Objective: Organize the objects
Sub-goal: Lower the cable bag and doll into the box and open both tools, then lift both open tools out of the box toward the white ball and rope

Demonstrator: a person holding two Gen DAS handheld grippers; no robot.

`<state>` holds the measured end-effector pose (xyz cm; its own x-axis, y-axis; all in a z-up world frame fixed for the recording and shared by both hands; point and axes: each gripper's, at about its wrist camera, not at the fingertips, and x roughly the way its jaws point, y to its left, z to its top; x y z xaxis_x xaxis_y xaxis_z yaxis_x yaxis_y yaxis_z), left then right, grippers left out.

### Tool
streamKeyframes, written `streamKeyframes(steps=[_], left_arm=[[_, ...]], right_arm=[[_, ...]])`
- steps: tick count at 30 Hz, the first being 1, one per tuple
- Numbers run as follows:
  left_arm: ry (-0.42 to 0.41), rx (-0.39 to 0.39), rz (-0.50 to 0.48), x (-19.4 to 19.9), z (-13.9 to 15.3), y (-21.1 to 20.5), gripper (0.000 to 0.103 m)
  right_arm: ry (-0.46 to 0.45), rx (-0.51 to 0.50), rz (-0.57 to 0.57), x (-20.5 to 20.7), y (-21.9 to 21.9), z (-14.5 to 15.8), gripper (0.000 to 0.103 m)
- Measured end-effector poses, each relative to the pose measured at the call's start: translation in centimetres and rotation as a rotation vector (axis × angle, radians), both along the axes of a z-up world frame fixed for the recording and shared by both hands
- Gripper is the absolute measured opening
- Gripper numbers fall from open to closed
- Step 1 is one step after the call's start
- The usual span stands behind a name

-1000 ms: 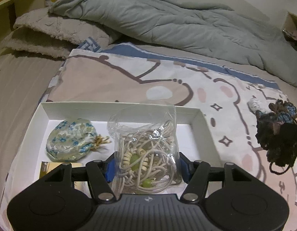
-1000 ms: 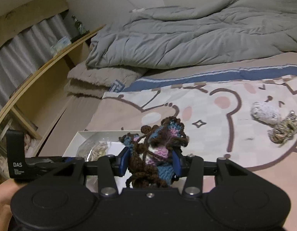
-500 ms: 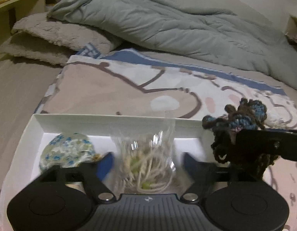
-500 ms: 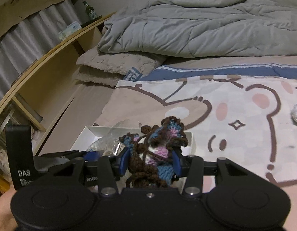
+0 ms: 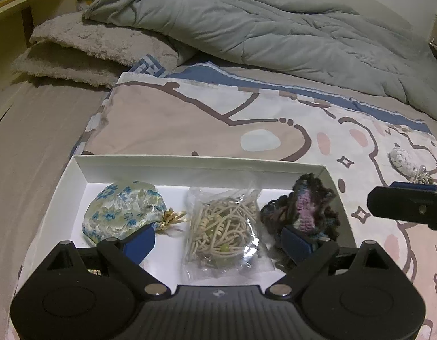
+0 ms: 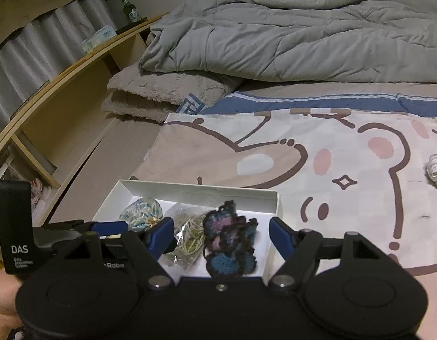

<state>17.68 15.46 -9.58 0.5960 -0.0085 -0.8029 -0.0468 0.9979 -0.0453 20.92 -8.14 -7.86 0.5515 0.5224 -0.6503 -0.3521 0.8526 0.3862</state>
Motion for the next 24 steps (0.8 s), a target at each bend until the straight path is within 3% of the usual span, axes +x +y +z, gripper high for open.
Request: streamKeyframes(steps=[24], left_arm=[[-0.048, -0.002, 0.025, -5.4, 4.8, -0.6, 0.096]], right_arm=[[-0.055, -0.04, 0.046, -4.8, -2.2, 2.6, 0.076]])
